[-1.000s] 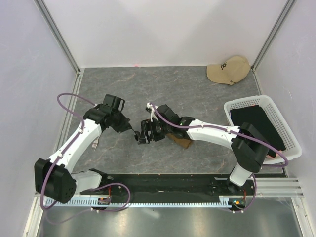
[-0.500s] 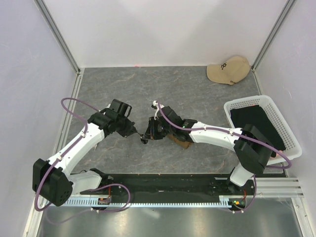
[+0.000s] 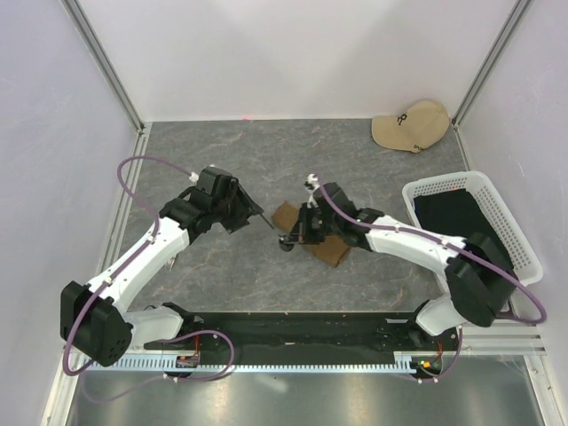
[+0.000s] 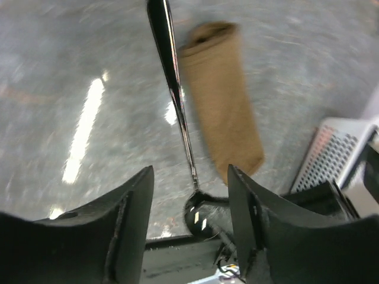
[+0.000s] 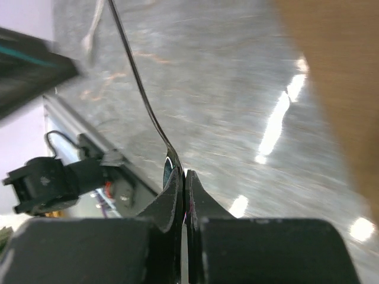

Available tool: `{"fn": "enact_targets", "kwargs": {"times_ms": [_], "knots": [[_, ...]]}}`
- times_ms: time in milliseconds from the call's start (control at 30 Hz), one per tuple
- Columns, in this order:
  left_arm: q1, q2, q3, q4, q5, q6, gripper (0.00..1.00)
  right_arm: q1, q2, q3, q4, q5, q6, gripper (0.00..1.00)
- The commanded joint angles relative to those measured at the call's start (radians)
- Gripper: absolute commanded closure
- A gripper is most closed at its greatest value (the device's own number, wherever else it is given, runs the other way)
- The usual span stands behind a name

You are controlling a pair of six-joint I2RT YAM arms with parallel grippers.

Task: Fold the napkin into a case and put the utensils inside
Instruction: Pass from the left arm to the right, then insert the spoon into the folded napkin.

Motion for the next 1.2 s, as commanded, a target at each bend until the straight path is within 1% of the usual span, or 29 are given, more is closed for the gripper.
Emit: {"fn": "enact_targets", "kwargs": {"times_ms": [0,33,67,100,133,167,200,233,333,500,733,900,1033,1167], "knots": [[-0.002,0.065,0.086,0.180,0.091,0.235,0.39,-0.128,-0.157,-0.085,-0.155,-0.061,-0.167,1.00],[-0.002,0.098,0.110,0.211,0.120,0.257,0.40,-0.146,-0.184,-0.098,-0.234,-0.057,-0.207,1.00],[-0.002,0.128,0.127,0.220,0.149,0.293,0.45,-0.163,-0.229,-0.108,-0.285,-0.048,-0.239,1.00],[-0.004,0.160,0.144,0.228,0.218,0.309,0.47,-0.195,-0.246,-0.112,-0.339,-0.010,-0.268,1.00],[-0.002,0.247,0.181,0.249,0.268,0.321,0.54,-0.214,-0.273,-0.113,-0.441,0.006,-0.323,1.00],[-0.002,0.291,0.205,0.251,0.316,0.341,0.60,-0.231,-0.292,-0.127,-0.480,0.017,-0.343,1.00],[-0.005,0.341,0.245,0.251,0.382,0.344,0.62,-0.275,-0.309,-0.139,-0.508,0.026,-0.354,1.00],[-0.008,0.422,0.265,0.254,0.410,0.346,0.74,-0.298,-0.333,-0.148,-0.558,0.025,-0.373,1.00],[-0.022,0.551,0.310,0.269,0.445,0.347,0.83,-0.357,-0.373,-0.165,-0.632,0.018,-0.387,1.00],[-0.031,0.677,0.357,0.272,0.418,0.379,0.87,-0.394,-0.402,-0.201,-0.669,0.006,-0.400,1.00],[-0.027,0.734,0.348,0.272,0.363,0.401,0.89,-0.397,-0.387,-0.193,-0.698,-0.037,-0.420,1.00],[-0.023,0.753,0.345,0.271,0.364,0.410,0.90,-0.397,-0.347,-0.187,-0.653,-0.080,-0.425,1.00],[-0.023,0.742,0.344,0.271,0.347,0.435,0.91,-0.400,-0.314,-0.159,-0.608,-0.084,-0.419,1.00],[-0.023,0.770,0.383,0.243,0.362,0.459,0.91,-0.404,-0.263,-0.158,-0.556,-0.121,-0.417,1.00]]}}
